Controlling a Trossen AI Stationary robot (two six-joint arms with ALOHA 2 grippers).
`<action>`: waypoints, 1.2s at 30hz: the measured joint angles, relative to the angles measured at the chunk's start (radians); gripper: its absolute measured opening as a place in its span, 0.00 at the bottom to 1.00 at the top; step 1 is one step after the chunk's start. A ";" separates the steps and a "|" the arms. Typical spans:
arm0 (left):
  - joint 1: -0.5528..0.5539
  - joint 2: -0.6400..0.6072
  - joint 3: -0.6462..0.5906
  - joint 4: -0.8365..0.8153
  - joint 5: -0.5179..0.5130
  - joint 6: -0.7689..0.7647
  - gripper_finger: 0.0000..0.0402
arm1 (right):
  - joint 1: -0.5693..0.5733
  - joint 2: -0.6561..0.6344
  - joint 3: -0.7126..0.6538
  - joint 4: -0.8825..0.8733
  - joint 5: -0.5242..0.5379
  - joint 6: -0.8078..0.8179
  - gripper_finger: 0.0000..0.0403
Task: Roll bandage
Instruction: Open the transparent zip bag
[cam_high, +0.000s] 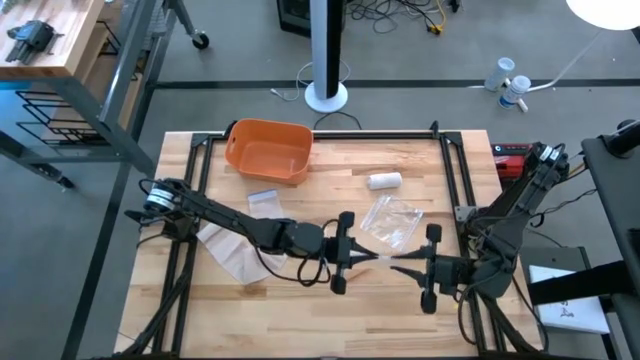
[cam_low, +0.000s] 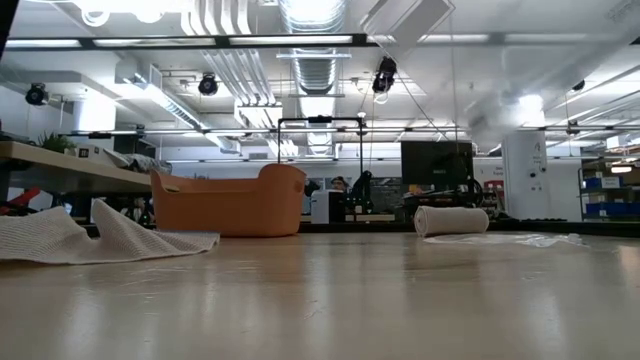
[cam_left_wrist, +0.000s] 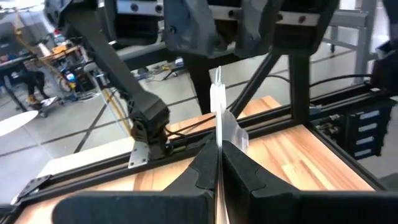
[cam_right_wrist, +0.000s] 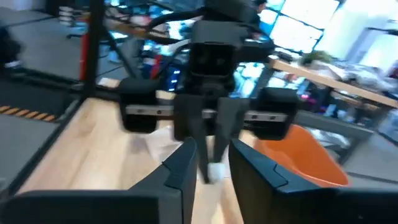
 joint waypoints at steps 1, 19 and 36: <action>-0.003 0.000 0.002 0.000 0.002 0.001 0.00 | 0.000 0.000 0.000 -0.012 -0.037 0.001 0.19; -0.012 0.000 0.017 -0.036 0.058 0.013 0.00 | -0.022 0.000 0.000 -0.050 -0.105 0.040 0.08; -0.017 -0.001 0.019 -0.031 0.061 0.016 0.00 | -0.025 0.001 -0.002 -0.072 -0.105 0.053 0.13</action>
